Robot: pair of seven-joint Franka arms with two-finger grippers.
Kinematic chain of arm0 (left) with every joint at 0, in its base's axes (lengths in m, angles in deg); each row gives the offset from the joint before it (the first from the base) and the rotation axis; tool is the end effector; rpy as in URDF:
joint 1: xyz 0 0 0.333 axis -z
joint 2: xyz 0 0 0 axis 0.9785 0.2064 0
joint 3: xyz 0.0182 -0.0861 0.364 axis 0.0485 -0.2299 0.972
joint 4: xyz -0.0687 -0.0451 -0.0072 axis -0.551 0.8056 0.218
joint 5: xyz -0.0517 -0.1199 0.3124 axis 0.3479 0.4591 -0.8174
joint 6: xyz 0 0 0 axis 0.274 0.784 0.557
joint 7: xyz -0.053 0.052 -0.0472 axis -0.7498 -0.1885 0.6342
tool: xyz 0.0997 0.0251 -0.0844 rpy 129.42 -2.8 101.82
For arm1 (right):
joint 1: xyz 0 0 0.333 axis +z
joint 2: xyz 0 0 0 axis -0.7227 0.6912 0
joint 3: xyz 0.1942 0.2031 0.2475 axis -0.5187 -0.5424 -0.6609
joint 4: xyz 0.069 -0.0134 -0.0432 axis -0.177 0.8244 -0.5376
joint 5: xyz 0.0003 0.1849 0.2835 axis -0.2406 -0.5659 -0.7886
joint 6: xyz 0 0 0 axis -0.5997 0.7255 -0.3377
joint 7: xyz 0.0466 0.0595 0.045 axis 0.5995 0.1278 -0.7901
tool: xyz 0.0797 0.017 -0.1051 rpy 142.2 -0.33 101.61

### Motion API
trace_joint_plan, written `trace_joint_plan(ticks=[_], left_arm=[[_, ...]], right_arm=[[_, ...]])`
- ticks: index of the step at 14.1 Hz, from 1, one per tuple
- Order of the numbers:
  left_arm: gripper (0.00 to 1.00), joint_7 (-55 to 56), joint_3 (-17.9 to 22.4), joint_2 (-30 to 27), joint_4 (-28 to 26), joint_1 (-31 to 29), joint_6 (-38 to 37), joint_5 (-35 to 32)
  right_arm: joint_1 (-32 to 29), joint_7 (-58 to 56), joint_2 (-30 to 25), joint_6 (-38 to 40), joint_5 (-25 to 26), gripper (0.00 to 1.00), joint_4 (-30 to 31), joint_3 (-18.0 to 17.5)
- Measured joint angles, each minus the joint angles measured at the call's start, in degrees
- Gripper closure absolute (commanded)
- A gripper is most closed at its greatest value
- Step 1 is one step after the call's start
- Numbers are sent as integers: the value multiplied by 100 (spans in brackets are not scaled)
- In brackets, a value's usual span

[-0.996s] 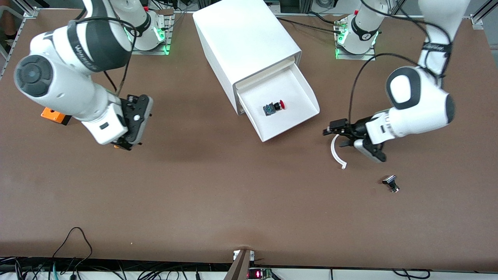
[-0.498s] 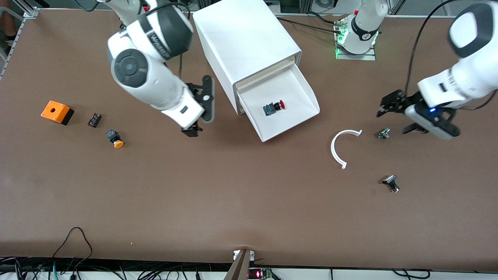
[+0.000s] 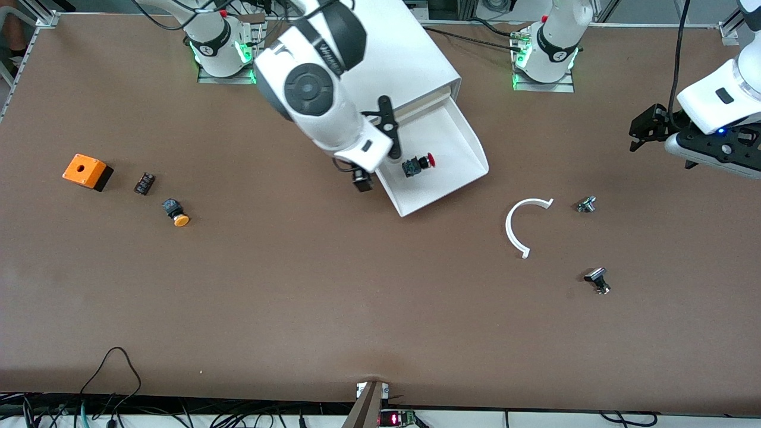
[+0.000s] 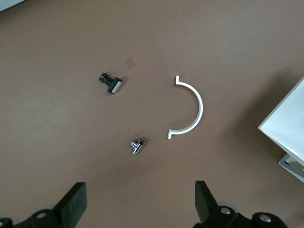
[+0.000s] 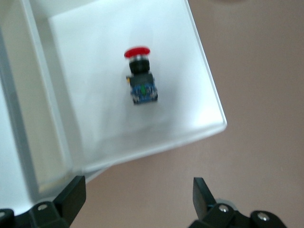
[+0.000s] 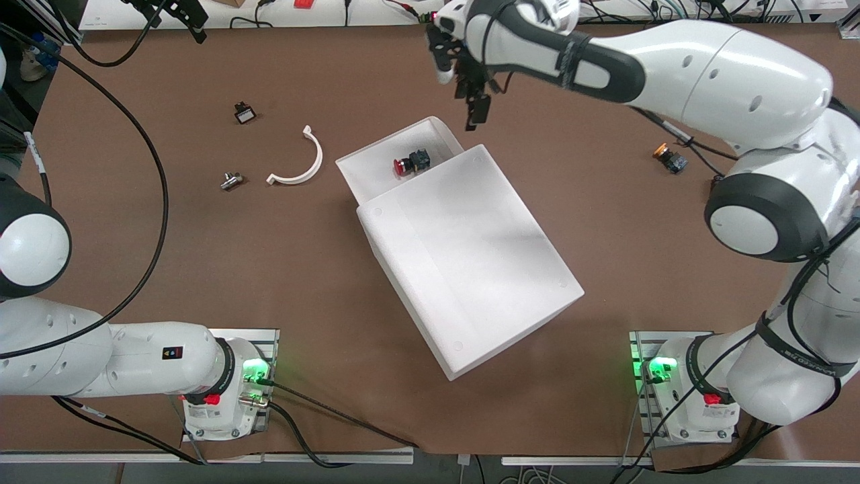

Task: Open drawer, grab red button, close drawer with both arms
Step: 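Grasp the red push button in the drawer with the right gripper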

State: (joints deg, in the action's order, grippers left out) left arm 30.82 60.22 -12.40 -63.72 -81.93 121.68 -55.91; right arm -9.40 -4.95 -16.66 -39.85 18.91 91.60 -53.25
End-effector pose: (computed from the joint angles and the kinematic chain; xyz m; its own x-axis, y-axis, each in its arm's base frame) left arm 0.5068 -0.0281 0.6370 0.9341 -0.3554 -0.0340 -0.3566 -0.9334 -0.0401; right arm 0.5012 0.4803 0.4678 -0.1917 0.9637 0.1859 0.9710 0.2138 -0.1066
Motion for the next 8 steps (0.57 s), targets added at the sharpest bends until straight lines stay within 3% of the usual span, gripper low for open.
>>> trace_joint_plan(ticks=[8], left_arm=[[0,69,35,123,1,-87,0,58]], right_arm=[[530,11,301,-331,335,0,-65,7]])
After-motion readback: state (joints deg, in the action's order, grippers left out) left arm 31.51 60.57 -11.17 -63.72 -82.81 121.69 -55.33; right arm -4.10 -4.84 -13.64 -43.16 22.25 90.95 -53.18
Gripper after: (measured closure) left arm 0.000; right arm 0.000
